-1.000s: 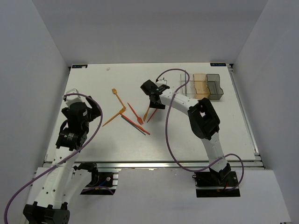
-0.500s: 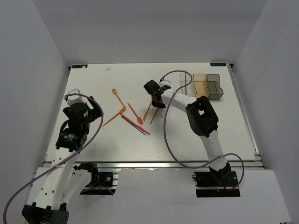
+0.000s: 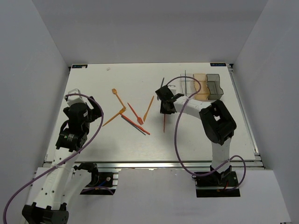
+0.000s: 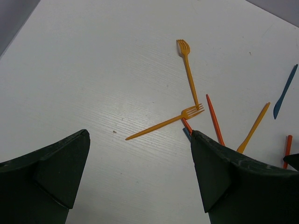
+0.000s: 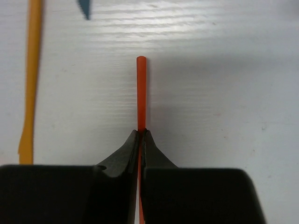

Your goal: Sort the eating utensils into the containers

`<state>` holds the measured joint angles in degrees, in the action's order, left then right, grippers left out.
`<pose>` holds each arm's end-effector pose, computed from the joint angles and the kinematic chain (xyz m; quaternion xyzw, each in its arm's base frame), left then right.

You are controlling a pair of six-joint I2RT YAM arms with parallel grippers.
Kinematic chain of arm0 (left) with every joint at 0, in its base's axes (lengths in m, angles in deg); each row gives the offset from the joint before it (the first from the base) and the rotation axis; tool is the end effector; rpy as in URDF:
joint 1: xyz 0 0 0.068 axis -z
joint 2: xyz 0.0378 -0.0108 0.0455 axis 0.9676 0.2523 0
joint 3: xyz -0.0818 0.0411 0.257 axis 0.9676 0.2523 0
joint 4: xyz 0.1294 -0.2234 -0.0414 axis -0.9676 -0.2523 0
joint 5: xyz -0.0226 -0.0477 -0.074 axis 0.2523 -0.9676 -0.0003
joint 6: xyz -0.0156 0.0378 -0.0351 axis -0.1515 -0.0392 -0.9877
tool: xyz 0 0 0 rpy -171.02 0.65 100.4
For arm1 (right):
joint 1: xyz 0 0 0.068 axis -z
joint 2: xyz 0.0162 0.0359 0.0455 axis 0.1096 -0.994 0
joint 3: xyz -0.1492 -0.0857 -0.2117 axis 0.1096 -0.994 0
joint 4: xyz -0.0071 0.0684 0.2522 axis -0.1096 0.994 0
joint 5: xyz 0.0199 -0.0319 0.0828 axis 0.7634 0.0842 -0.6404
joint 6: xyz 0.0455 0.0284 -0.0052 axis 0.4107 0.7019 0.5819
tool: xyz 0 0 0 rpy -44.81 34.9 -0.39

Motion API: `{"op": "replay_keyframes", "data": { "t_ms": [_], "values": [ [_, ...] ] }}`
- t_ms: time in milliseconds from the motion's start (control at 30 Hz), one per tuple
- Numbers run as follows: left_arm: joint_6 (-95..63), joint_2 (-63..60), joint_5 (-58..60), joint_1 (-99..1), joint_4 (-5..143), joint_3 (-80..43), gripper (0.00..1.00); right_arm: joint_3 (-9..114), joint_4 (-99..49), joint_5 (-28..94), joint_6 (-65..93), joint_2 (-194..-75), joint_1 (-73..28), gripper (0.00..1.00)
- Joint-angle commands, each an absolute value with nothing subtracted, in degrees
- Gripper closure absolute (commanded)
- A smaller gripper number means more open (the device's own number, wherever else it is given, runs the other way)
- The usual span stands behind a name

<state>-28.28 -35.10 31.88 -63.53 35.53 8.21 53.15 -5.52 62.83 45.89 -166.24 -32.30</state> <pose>0.1575 -0.0189 0.3152 -0.1909 0.8228 0.0050 0.5353 0.3307 0.2468 0.1672 0.0543 0.9420 0.0284 0.3300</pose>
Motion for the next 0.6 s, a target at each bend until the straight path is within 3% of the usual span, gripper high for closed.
{"op": "replay_keyframes", "data": {
  "t_ms": [0, 233, 567],
  "values": [
    [-28.1, -35.6, 31.2, -63.2, 36.0, 8.8, 0.02, 57.0, -10.7, 57.7, 30.5, -162.0, -32.5, 1.00],
    [-28.1, -35.6, 31.3, -63.1, 36.1, 8.8, 0.02, 64.6, -8.9, 60.7, 18.1, -160.4, -27.6, 1.00],
    [-28.0, -34.4, 31.2, -63.1, 36.2, 9.1, 0.02, 82.2, -13.5, 63.8, 7.6, -169.7, -14.1, 1.00]
  ]
}}
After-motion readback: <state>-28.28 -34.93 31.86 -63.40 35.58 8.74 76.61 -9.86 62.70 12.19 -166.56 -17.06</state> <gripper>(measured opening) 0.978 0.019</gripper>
